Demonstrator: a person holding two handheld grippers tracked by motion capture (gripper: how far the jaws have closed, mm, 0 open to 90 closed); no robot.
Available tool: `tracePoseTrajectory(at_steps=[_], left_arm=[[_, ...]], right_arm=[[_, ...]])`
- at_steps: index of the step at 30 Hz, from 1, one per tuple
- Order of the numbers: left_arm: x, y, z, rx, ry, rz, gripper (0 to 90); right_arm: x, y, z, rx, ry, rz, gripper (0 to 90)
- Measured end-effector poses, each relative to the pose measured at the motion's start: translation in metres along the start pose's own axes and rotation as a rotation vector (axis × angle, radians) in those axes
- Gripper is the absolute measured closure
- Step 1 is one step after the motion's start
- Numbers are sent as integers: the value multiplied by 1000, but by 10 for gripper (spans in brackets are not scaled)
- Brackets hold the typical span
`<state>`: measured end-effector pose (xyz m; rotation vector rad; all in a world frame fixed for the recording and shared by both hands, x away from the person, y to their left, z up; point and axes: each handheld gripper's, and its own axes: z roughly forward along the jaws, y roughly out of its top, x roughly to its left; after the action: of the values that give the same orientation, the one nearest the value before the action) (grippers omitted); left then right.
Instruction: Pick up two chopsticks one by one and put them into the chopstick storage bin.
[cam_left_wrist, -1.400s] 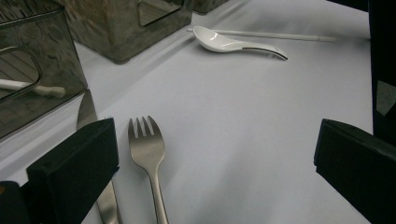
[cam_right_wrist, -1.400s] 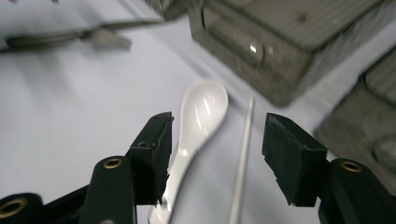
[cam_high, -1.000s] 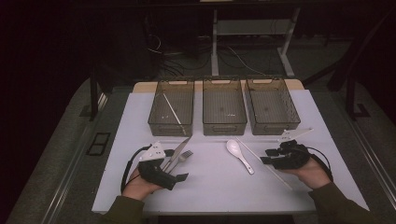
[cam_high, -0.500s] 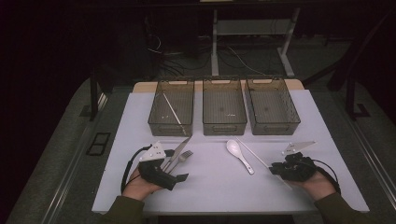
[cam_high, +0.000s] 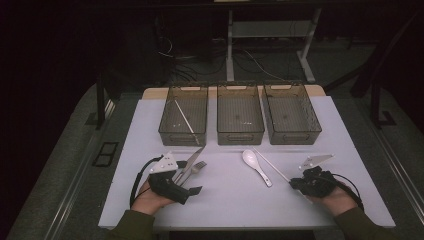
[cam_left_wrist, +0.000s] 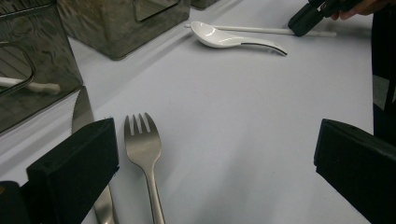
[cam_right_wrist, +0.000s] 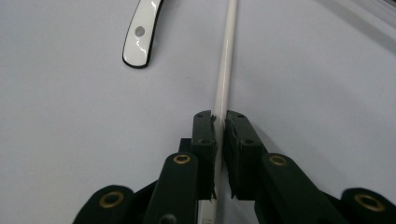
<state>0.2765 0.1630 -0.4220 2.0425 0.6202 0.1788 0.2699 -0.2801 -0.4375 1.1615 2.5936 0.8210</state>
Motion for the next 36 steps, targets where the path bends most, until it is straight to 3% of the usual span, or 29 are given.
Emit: tracePoseTrajectory(at_steps=[3, 9, 21, 36], left_arm=[[-1, 0, 1, -5, -1, -4, 0], [0, 0, 1, -2, -2, 0, 0], [0, 0, 1, -1, -5, -8, 0], [1, 0, 1, -2, -8, -3, 0]], right_arm=[[0, 0, 0, -4, -4, -7, 817], [-4, -1, 0, -6, 23, 59, 836], [-17, -4, -10, -23, 33, 108, 839], [-16, -7, -36, -109, 64, 84, 840]])
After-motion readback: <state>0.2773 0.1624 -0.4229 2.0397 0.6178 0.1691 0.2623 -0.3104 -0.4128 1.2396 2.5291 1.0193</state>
